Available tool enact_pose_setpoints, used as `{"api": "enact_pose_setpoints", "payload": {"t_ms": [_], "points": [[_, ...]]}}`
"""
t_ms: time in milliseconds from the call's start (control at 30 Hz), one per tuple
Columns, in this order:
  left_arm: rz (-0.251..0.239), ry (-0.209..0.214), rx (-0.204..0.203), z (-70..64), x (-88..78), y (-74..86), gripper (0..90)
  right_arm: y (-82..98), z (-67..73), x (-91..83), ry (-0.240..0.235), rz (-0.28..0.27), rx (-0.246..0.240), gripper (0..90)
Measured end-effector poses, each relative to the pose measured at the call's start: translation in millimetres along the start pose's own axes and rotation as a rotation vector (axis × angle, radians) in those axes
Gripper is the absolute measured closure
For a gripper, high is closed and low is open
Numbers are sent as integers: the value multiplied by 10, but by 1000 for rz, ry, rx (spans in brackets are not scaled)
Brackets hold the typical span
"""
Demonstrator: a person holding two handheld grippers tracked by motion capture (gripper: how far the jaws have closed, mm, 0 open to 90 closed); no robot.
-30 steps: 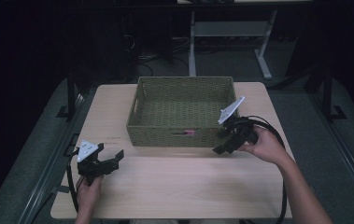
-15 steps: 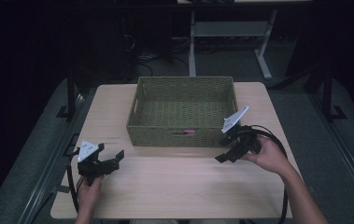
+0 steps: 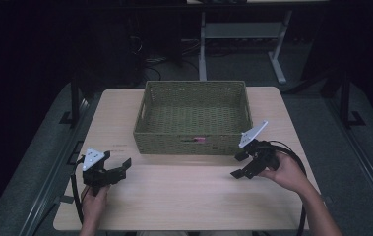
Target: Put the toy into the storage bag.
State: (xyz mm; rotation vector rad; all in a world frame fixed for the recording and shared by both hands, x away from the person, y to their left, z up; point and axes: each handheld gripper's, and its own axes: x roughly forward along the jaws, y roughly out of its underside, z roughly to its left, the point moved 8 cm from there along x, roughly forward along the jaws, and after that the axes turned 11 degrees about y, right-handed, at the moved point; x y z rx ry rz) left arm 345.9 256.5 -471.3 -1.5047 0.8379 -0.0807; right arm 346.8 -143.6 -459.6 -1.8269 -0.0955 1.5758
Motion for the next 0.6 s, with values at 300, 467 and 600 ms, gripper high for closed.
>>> {"api": "enact_pose_setpoints", "payload": {"t_ms": [300,467,600], "points": [[3,1,4,0,2,3,130,148,27,8,7,-4,25,294],[2,1,2,2,2,3,130,196,42,23,9,-3,31,282],[-2,0,3,5,5,-4,130,202,77,-5,16,-21,42,266]]}}
